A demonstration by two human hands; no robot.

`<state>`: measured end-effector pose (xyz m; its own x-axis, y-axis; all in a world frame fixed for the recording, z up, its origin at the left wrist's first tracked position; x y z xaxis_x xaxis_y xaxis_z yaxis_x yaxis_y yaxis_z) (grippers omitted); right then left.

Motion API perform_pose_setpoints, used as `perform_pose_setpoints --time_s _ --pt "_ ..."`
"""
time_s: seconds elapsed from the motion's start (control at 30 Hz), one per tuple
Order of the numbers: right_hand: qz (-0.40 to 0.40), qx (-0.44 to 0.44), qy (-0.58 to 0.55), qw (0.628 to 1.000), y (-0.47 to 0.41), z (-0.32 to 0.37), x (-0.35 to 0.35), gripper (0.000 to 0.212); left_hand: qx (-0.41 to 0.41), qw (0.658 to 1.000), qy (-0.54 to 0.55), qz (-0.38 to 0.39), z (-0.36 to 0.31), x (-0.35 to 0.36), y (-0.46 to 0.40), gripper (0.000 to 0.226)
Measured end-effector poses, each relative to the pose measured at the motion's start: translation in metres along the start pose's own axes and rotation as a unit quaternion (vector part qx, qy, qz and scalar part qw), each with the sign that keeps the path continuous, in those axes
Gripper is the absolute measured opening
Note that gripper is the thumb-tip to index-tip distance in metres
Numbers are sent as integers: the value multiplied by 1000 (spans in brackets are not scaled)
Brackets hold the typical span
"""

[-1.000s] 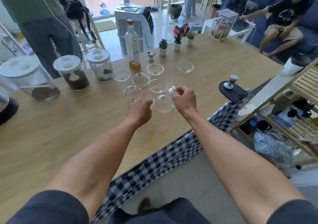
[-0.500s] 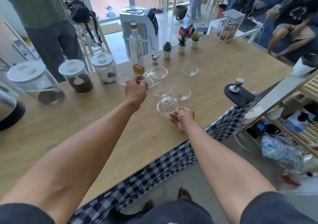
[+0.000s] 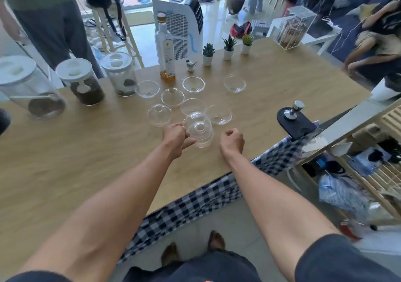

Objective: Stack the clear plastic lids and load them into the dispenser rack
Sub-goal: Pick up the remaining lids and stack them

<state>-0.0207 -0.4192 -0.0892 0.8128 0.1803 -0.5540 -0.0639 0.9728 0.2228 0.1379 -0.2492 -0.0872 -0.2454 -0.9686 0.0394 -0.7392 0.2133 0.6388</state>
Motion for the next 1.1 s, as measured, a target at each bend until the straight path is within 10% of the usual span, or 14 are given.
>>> perform_pose_setpoints --time_s 0.33,0.53,0.67,0.77,0.9,1.1 --pt "40 -400 242 883 -19 61 14 42 102 969 -165 -155 15 -19 -30 35" --pt "39 -487 270 830 -21 67 30 30 417 768 -474 -108 -64 25 -36 44" --pt "22 -518 265 813 -26 67 33 28 494 606 -622 -38 -70 58 -47 45" --pt "10 -538 247 806 -30 68 29 26 510 557 -654 -50 -68 67 -49 33" --pt "-8 -510 176 842 -35 78 15 14 532 572 -616 -105 -78 67 -33 25" --pt "96 -222 -127 962 -55 97 0 6 485 695 -500 -178 -114 52 4 40"
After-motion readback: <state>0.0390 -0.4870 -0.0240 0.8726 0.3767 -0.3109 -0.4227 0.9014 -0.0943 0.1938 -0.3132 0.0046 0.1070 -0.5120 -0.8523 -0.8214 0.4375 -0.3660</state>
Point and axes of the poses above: each hand's wrist, its own y-axis away from the middle knuckle, its own x-axis out of the palm, z = x × y, the point moved 10 cm from there along -y, towards the middle knuckle, and after that the axes turned 12 degrees about -z, right-handed, at the moved point
